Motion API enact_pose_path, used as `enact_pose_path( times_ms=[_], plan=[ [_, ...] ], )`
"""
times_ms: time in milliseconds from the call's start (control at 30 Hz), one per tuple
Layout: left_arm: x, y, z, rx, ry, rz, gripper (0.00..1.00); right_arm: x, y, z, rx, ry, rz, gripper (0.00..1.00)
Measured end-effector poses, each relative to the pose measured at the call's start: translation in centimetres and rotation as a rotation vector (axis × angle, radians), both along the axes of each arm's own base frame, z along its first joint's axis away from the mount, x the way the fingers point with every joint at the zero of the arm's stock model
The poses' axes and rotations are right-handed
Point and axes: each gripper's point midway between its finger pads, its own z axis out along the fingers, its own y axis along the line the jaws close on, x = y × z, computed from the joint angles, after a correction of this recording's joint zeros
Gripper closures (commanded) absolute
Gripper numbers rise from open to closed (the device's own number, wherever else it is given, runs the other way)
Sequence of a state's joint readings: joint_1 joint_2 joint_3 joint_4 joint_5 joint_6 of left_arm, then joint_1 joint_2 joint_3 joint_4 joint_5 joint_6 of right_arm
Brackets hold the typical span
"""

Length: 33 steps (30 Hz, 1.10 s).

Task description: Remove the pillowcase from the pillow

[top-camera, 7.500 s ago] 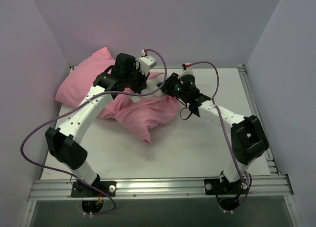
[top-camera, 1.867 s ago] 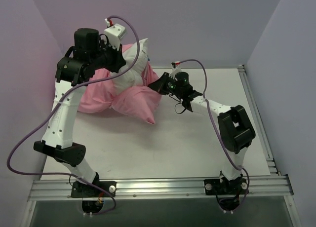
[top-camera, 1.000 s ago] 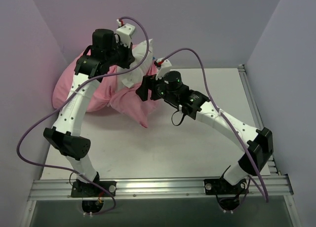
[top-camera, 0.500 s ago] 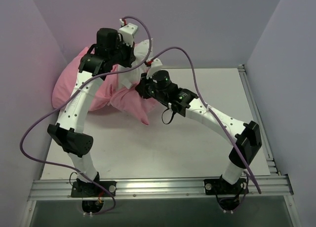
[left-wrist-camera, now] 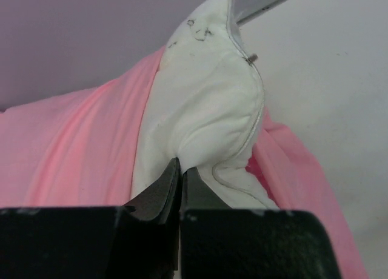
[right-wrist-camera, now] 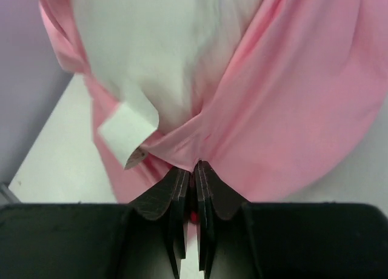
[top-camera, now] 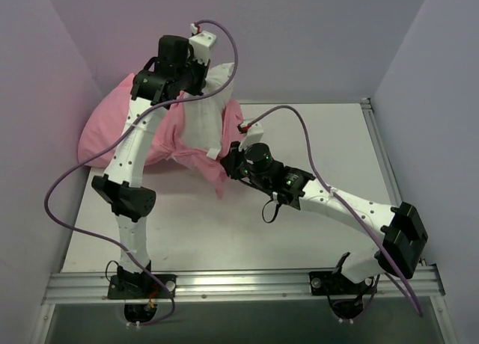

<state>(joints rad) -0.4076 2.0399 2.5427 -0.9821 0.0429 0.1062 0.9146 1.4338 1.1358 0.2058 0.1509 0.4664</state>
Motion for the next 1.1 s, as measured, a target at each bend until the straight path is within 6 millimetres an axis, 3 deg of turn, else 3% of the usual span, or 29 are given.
enact_pose_path(
  times_ms=[67,200,267,500,533,567,600,633,667,733,867,1000,1100],
  plan=[
    [0.6,1.1,0.2,0.022,-0.019,0.036,0.98,-1.2,0.0,-1.8,-0.017,0.042,0.016,0.9],
    [2.5,2.7,1.9,0.029,-0.111,0.1,0.98,-4.3,-0.6,-5.9,-0.09,0.143,0.059,1.0],
    [3.2,3.4,2.8,0.019,-0.145,0.123,0.98,-5.6,-1.0,-7.6,-0.116,0.176,0.074,1.0],
    [2.9,4.3,4.5,-0.053,-0.16,0.139,0.98,-5.5,-3.2,-13.0,-0.122,0.268,0.064,0.99],
    [2.5,4.3,4.6,-0.065,-0.153,0.133,0.98,-4.9,-3.7,-13.5,-0.112,0.283,0.051,0.92],
    [2.0,4.2,4.6,-0.076,-0.143,0.126,0.98,-4.2,-4.3,-13.8,-0.103,0.293,0.036,0.74],
    [1.3,4.2,4.4,-0.087,-0.124,0.119,0.98,-3.6,-4.8,-13.8,-0.095,0.297,0.021,0.67],
    [0.6,4.1,4.3,-0.102,-0.108,0.108,0.98,-2.8,-5.3,-13.4,-0.092,0.284,0.002,0.6],
    [-0.1,3.9,4.2,-0.115,-0.094,0.101,0.98,-2.1,-5.7,-12.6,-0.088,0.268,-0.01,0.45],
    [-1.1,3.5,4.1,-0.139,-0.072,0.086,0.98,-1.2,-5.7,-9.9,-0.071,0.222,-0.011,0.35],
    [-2.0,2.2,3.2,-0.158,-0.032,0.057,0.98,0.3,-4.2,0.1,0.036,0.047,0.025,0.13],
    [-2.6,0.7,2.0,-0.15,0.0,0.024,0.98,0.9,-2.8,9.6,0.153,-0.113,0.064,0.08],
    [-3.1,-0.2,1.9,-0.146,0.004,0.007,0.98,1.3,-1.4,12.0,0.187,-0.148,0.088,0.05]
  ],
)
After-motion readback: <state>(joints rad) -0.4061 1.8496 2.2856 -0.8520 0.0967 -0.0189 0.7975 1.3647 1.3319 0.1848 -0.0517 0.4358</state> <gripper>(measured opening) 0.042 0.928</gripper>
